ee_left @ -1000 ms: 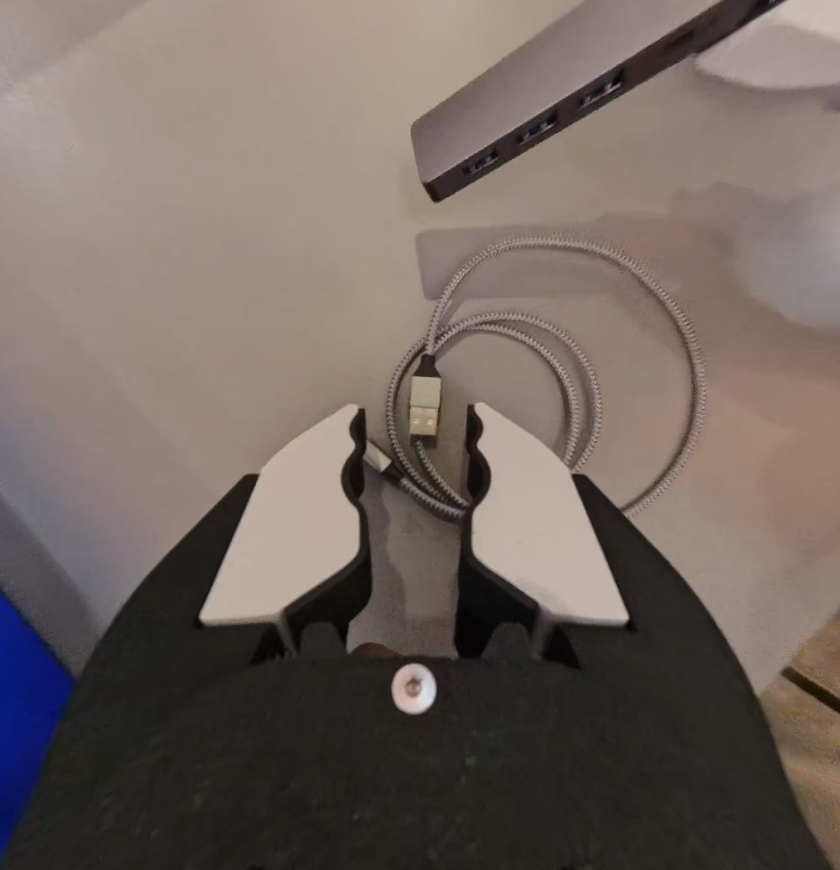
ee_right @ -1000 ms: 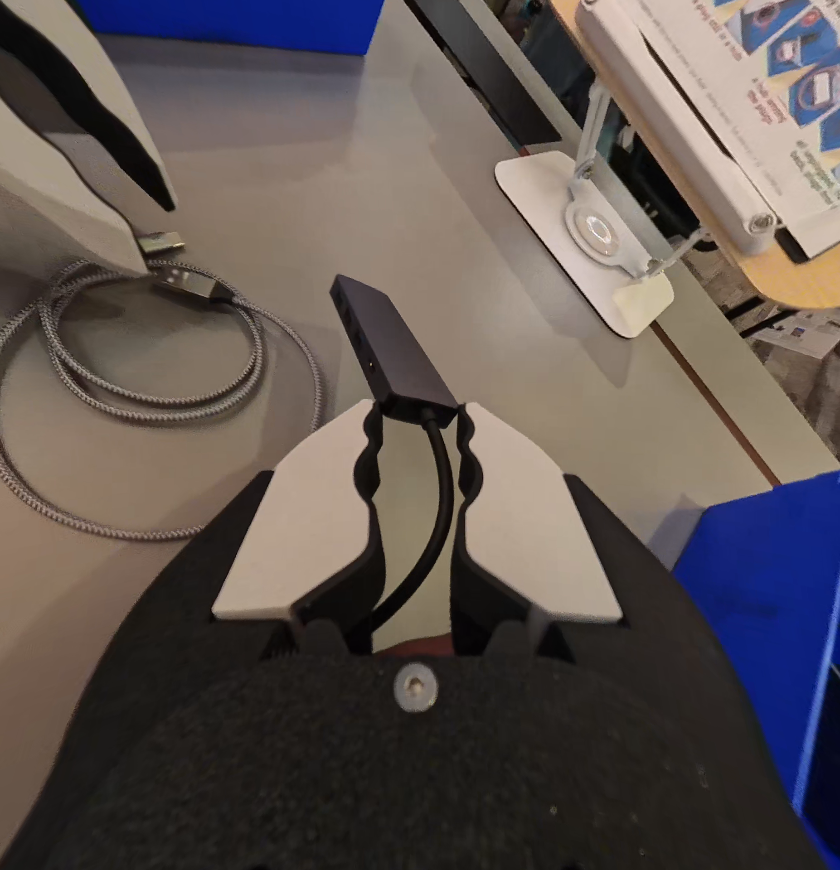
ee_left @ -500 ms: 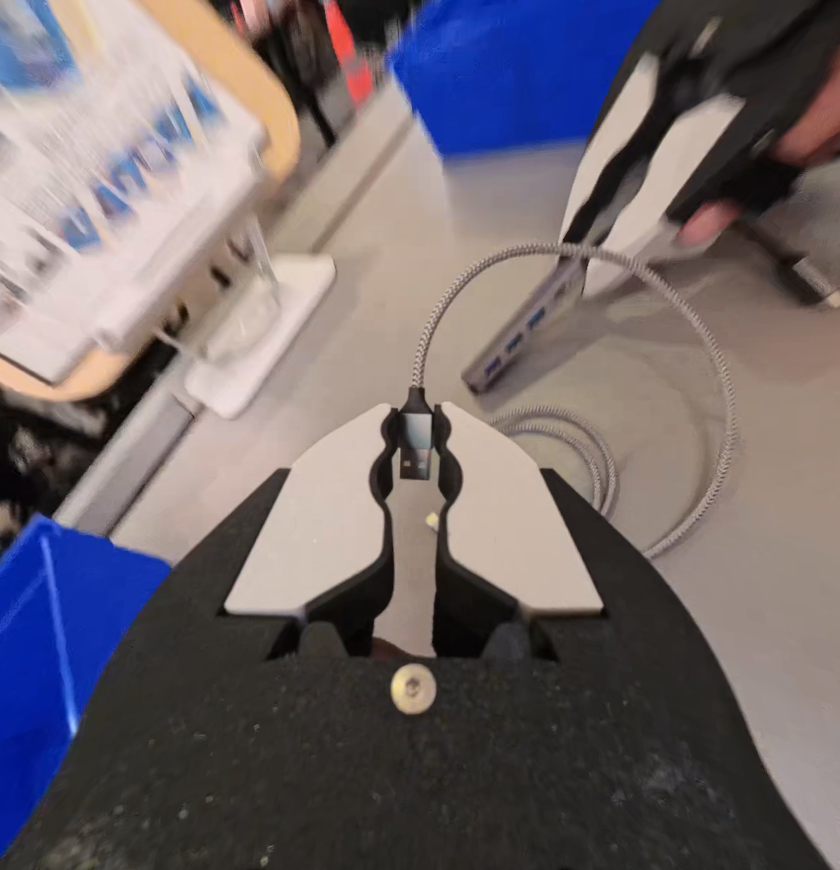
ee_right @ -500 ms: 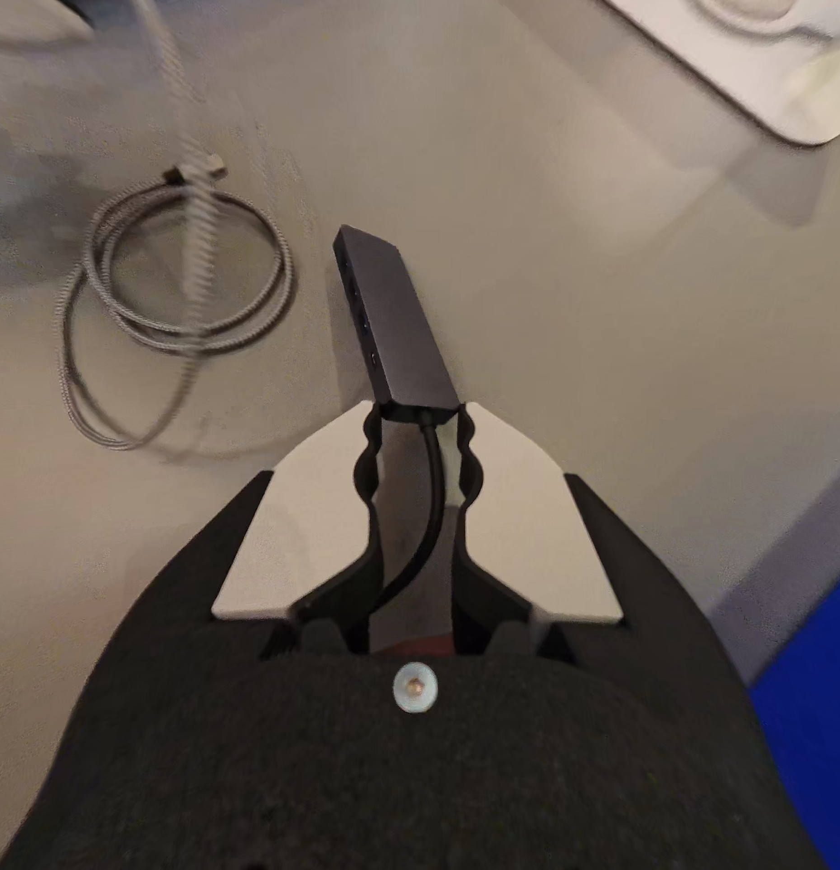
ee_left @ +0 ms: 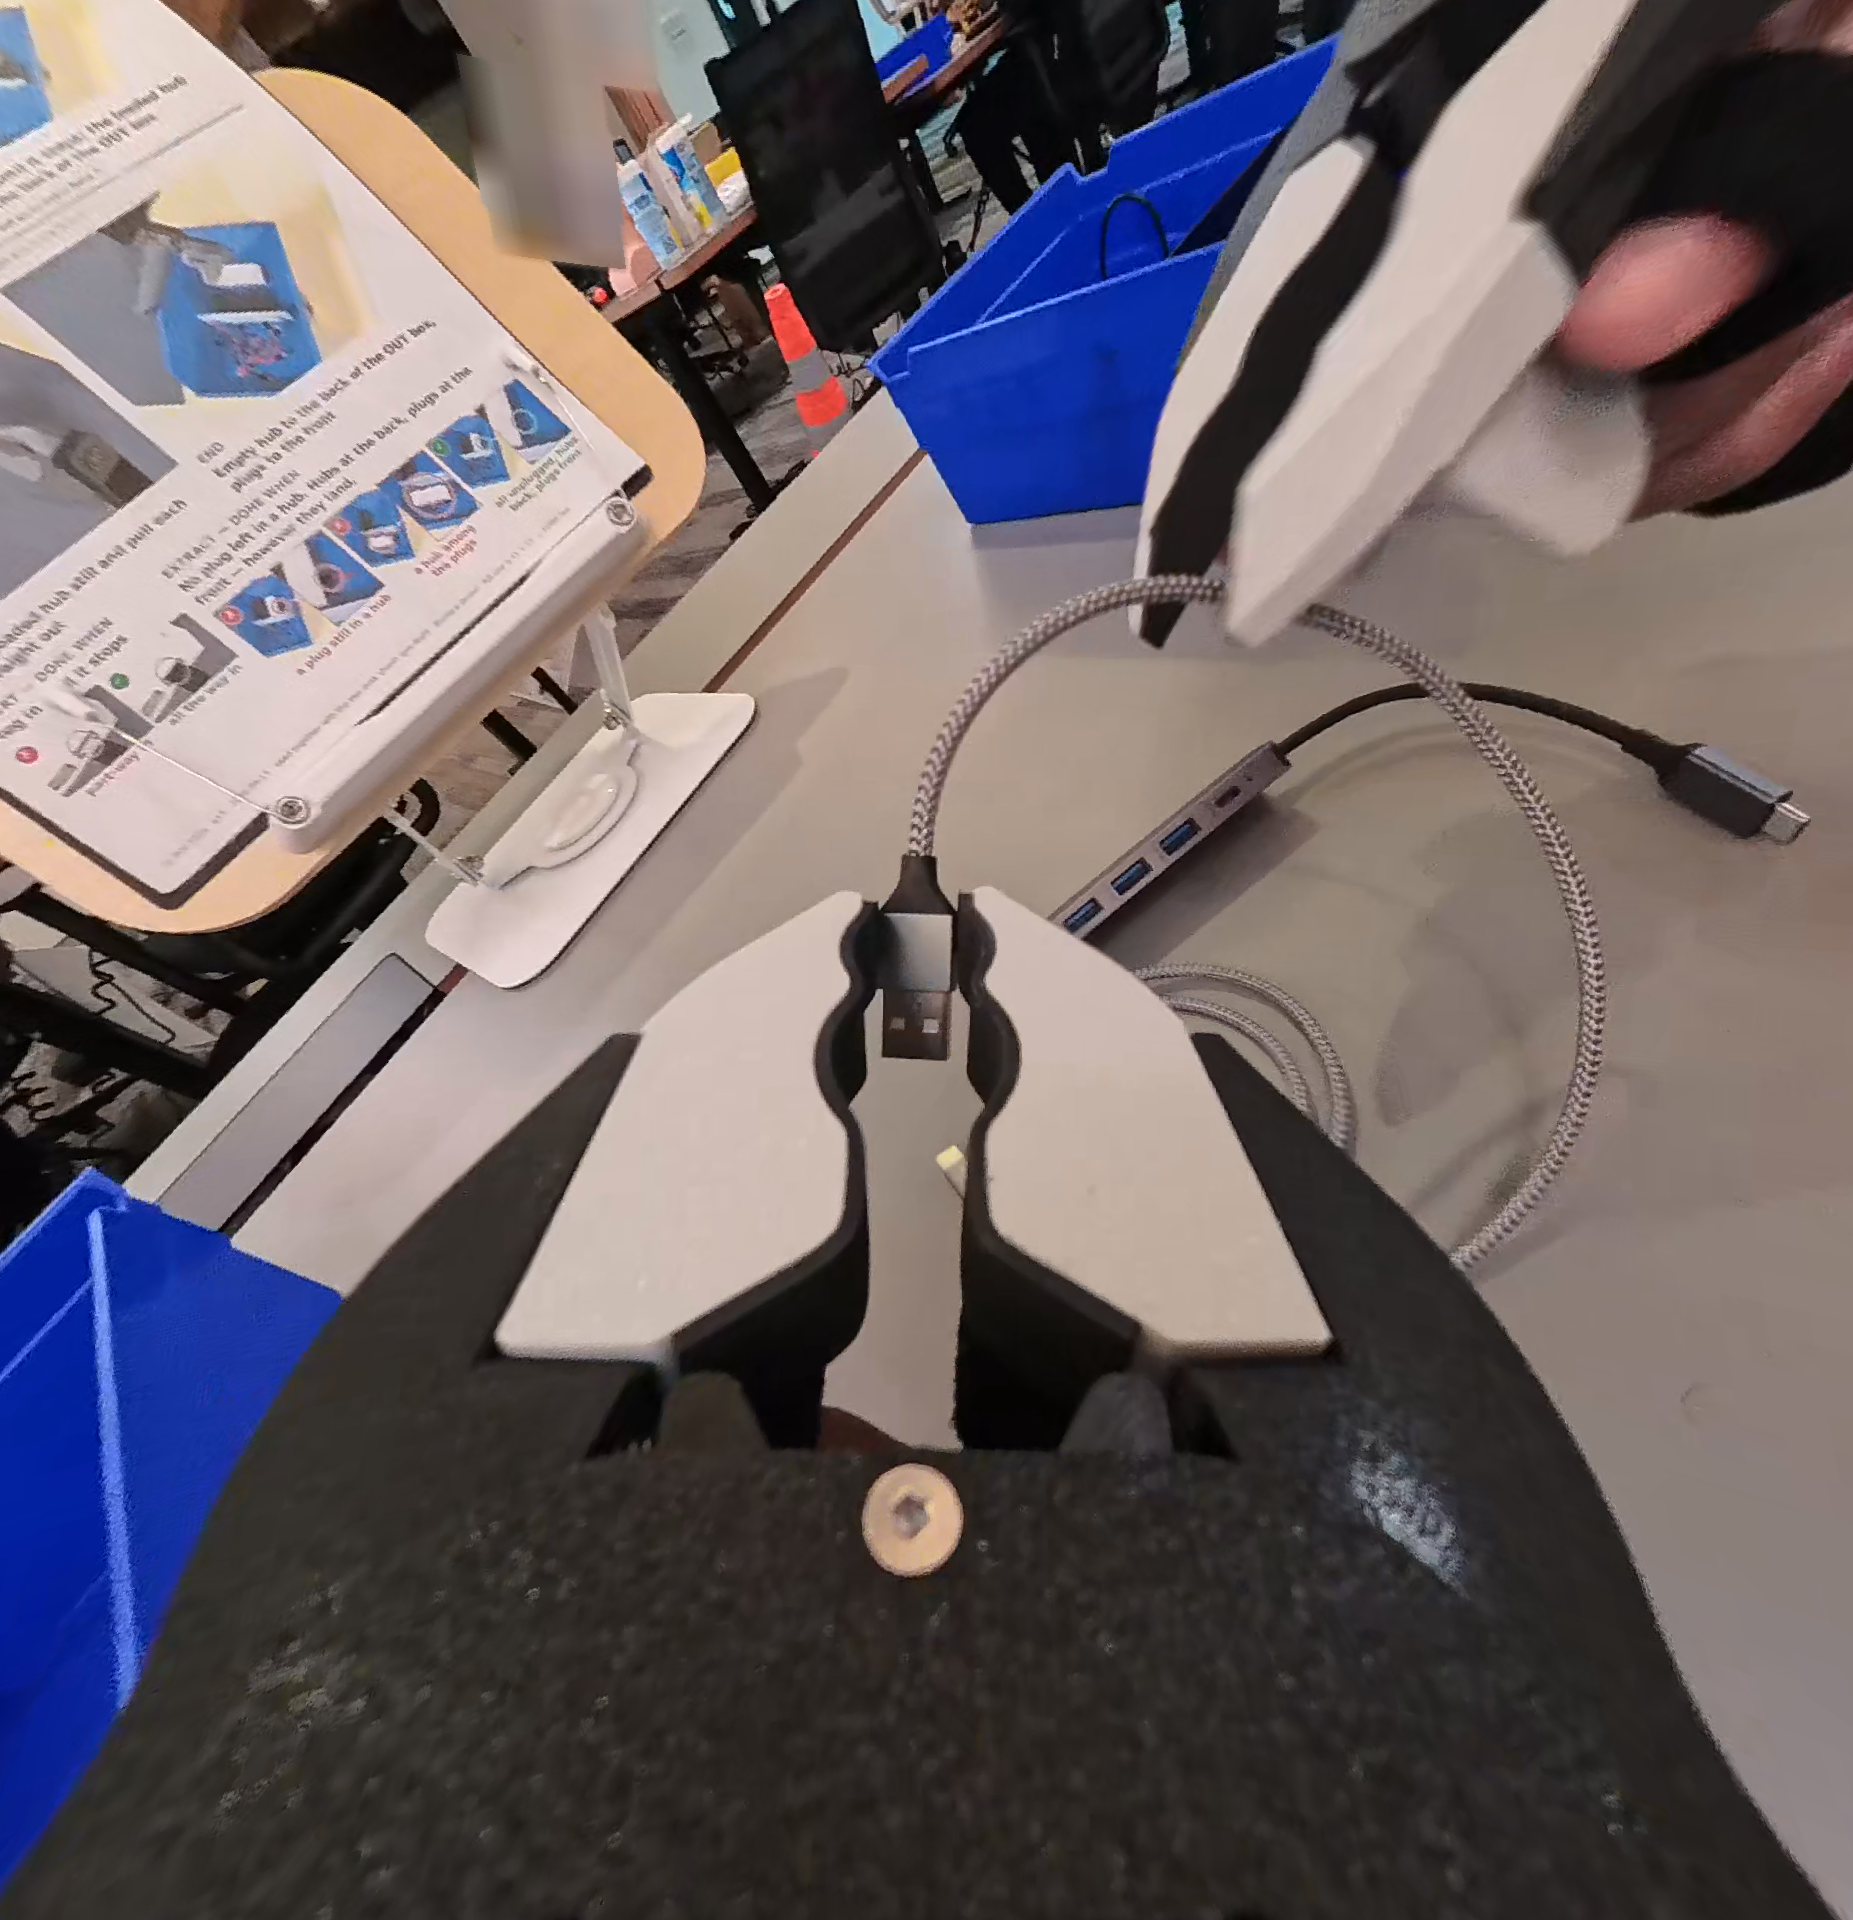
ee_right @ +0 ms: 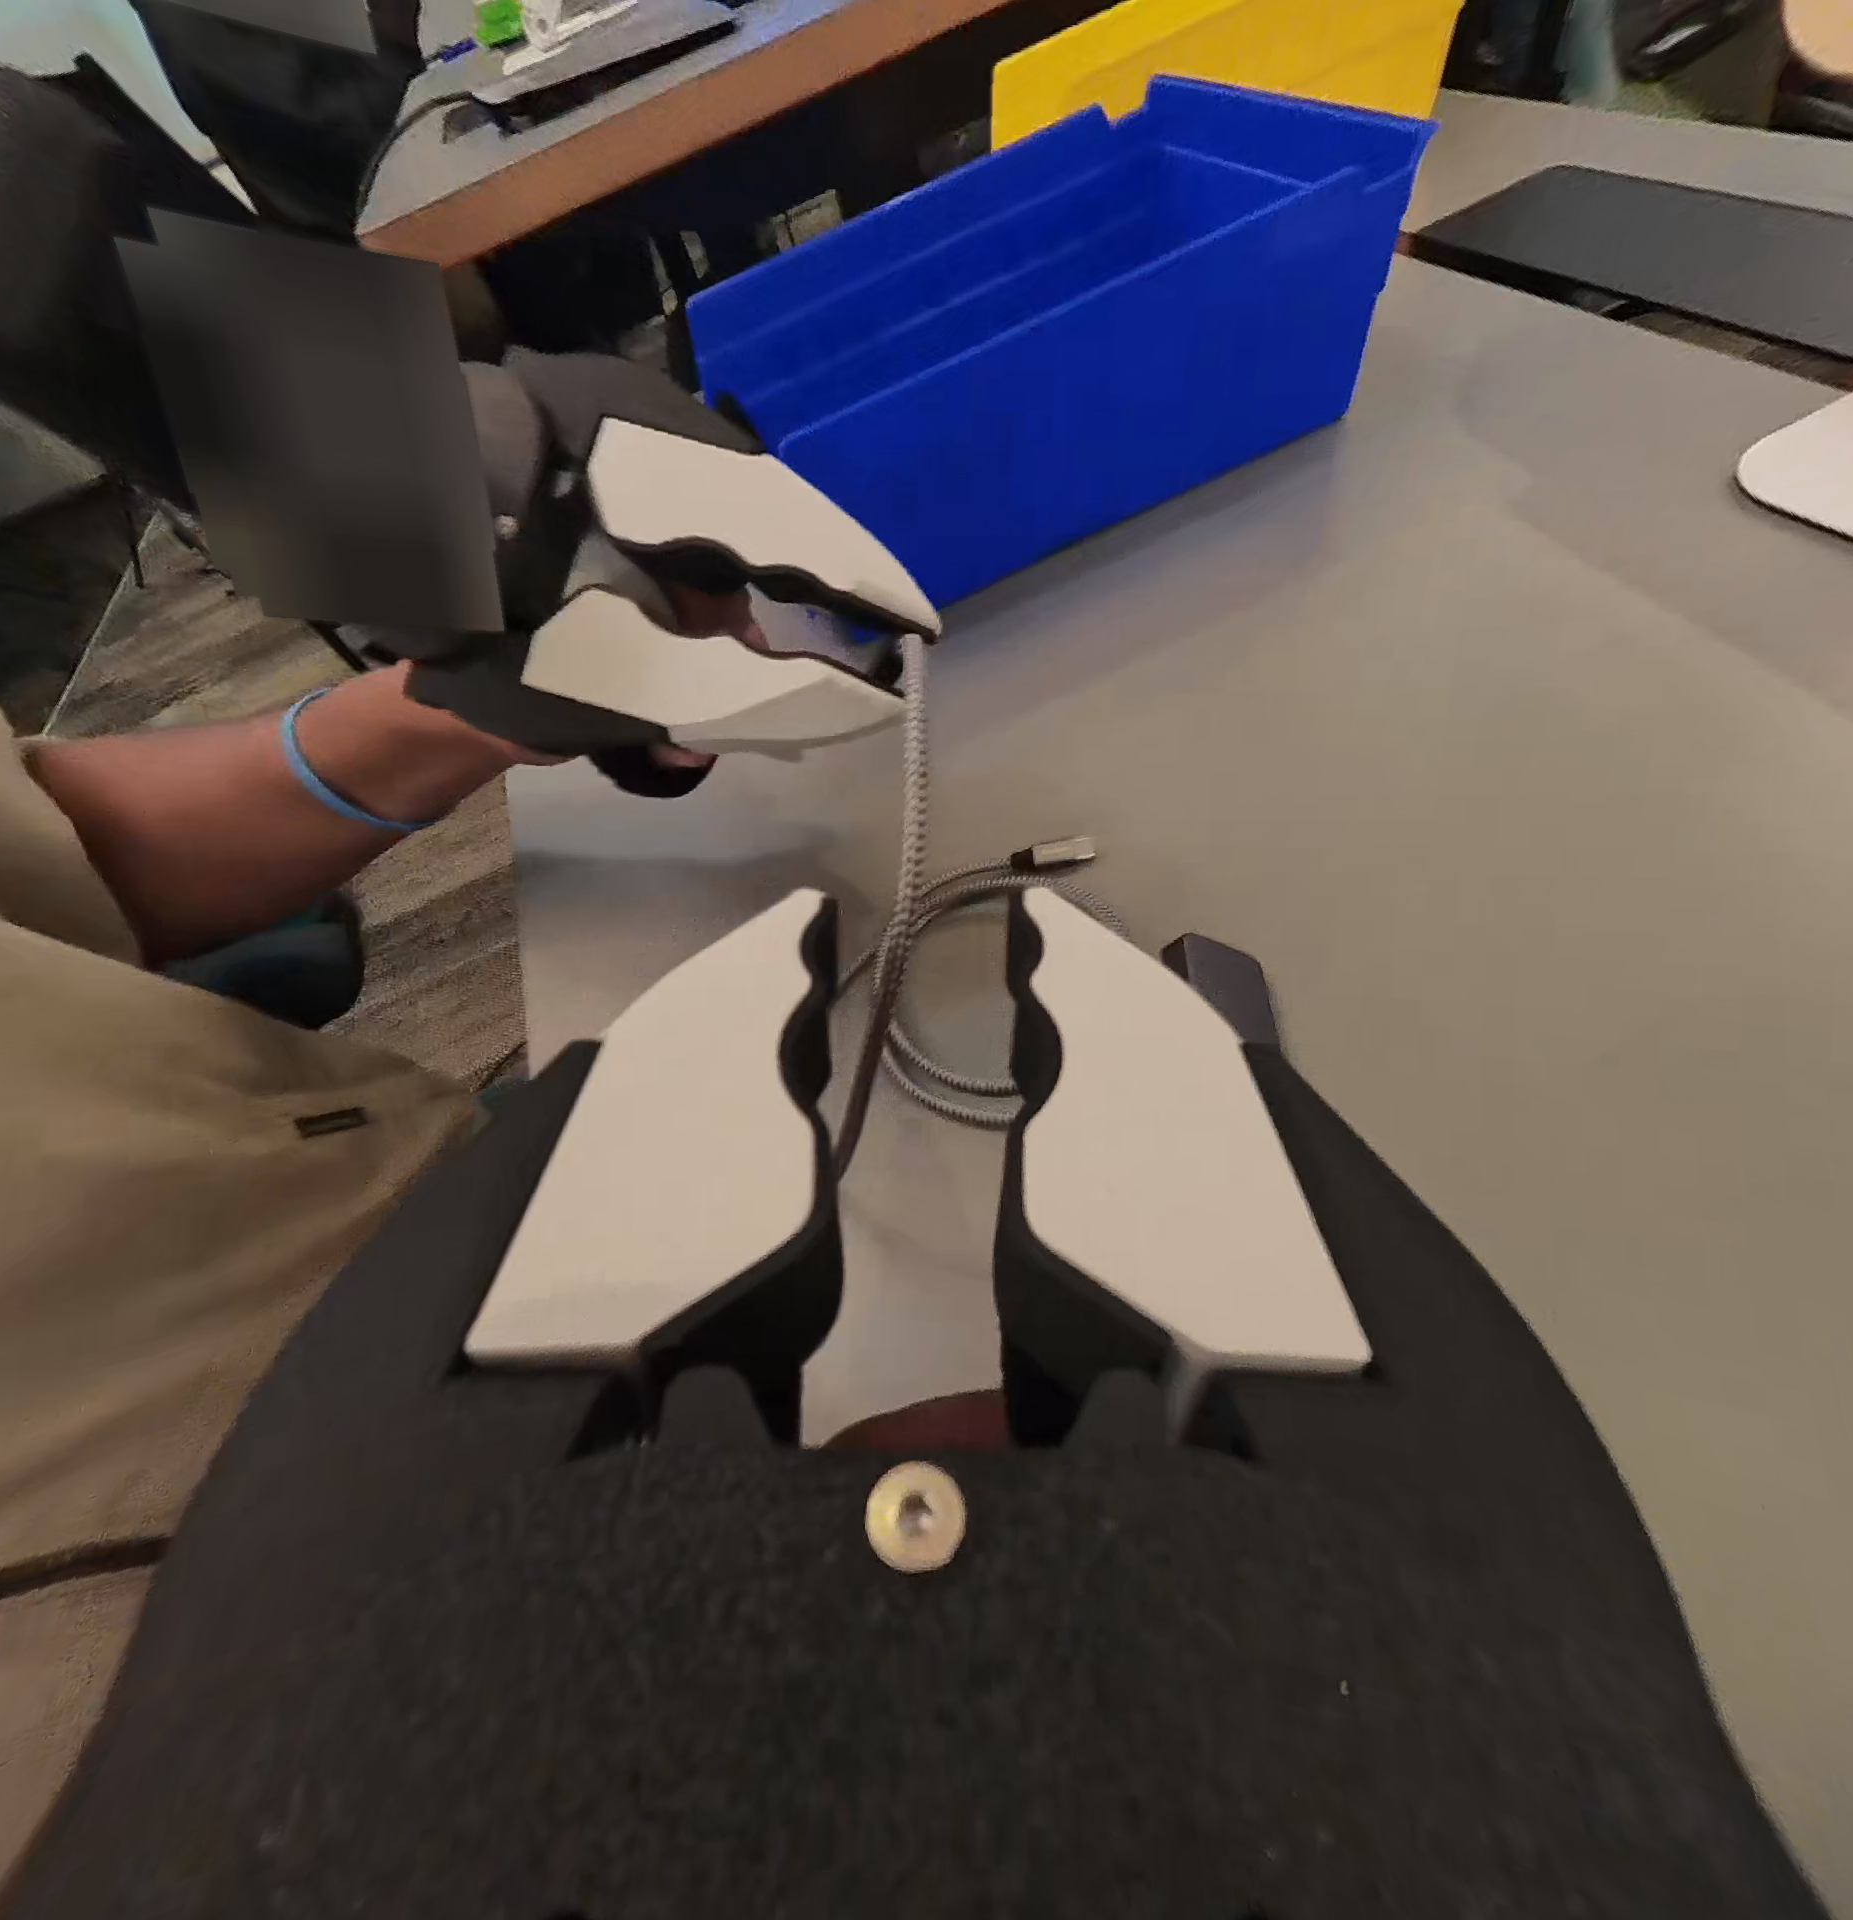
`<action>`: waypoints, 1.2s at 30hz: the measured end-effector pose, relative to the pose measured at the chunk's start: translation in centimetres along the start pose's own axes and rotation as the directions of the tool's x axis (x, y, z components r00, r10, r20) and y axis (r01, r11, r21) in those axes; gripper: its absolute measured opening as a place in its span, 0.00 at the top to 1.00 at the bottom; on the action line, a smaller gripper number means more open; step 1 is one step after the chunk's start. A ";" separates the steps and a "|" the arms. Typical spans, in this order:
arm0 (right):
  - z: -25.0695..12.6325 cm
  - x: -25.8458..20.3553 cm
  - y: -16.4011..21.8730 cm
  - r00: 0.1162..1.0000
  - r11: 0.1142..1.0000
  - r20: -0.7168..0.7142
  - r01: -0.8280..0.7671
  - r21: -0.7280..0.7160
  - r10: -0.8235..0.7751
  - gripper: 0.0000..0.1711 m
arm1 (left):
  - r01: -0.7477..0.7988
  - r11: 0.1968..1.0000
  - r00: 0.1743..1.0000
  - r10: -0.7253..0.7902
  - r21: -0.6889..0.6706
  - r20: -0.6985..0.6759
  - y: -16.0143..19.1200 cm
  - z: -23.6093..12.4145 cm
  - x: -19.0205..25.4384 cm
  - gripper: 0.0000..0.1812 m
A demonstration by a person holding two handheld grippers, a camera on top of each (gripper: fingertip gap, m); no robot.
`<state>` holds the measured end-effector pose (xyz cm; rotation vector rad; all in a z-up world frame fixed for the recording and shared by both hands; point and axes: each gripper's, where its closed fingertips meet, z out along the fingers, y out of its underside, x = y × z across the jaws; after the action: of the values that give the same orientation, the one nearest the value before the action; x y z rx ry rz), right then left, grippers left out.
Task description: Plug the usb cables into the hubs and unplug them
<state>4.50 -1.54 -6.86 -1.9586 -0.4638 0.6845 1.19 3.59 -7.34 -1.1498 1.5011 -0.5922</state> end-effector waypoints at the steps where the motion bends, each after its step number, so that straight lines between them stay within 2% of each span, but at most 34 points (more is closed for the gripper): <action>1: 0.3 -0.2 -0.3 0.999 1.000 0.033 -0.019 0.023 0.018 0.90 | 0.005 1.000 1.000 -0.006 -0.014 -0.007 0.2 0.1 0.1 0.92; 2: 0.5 -0.5 -0.7 0.998 0.998 0.061 -0.037 0.050 0.034 0.98 | 0.012 1.000 1.000 -0.011 -0.027 0.003 0.5 0.2 0.0 0.92; 5: 0.9 0.4 -0.9 0.999 0.999 -0.018 0.030 0.046 -0.029 0.98 | 0.087 0.990 0.995 -0.091 -0.110 -0.030 2.2 0.5 0.5 0.92; 6: 1.0 0.6 -1.1 0.997 0.997 -0.047 0.058 0.047 -0.056 0.99 | 0.114 0.982 0.991 -0.122 -0.148 -0.046 2.9 0.4 0.7 0.90; 8: 1.0 0.9 -1.4 0.986 0.991 -0.107 0.129 0.035 -0.125 0.99 | 0.162 0.967 0.982 -0.177 -0.198 -0.064 3.7 -0.2 1.0 0.78; 11: 1.1 1.1 -1.9 0.917 0.948 -0.244 0.318 -0.034 -0.316 0.99 | 0.310 0.916 0.938 -0.338 -0.256 -0.073 4.2 -1.5 1.1 0.71; 12: 1.2 0.9 -2.0 0.873 0.917 -0.284 0.393 -0.069 -0.396 0.99 | 0.392 0.882 0.902 -0.424 -0.260 -0.081 4.0 -1.9 1.2 0.71; 14: 1.6 0.4 -2.1 0.742 0.818 -0.351 0.551 -0.167 -0.572 0.98 | 0.567 0.771 0.779 -0.616 -0.291 -0.115 3.4 -2.4 1.7 0.73; 17: 2.6 -0.9 -2.1 0.563 0.676 -0.390 0.683 -0.276 -0.729 0.98 | 0.717 0.617 0.597 -0.784 -0.325 -0.170 2.3 -2.8 2.1 0.76; 21: 3.5 -2.3 -1.9 0.426 0.558 -0.397 0.765 -0.323 -0.813 0.98 | 0.820 0.465 0.418 -0.885 -0.335 -0.206 1.3 -3.3 1.2 0.81; 27: 3.6 -3.7 -2.5 0.249 0.420 -0.439 0.837 -0.351 -0.863 0.98 | 0.900 0.252 0.177 -0.957 -0.356 -0.229 1.3 -3.4 0.7 0.80; 31: 3.9 -4.1 -2.4 0.179 0.363 -0.442 0.852 -0.376 -0.879 0.99 | 0.926 0.178 0.085 -0.958 -0.333 -0.276 0.4 -3.2 0.2 0.78; 36: 4.0 -3.9 -2.2 0.142 0.341 -0.446 0.848 -0.405 -0.884 0.99 | 0.938 0.150 0.045 -0.947 -0.314 -0.318 -0.5 -3.5 -0.3 0.76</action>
<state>-1.09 -0.10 -5.29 -1.4132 -1.0798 -0.7674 -1.90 2.92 -5.78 -2.1264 0.8059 -1.9191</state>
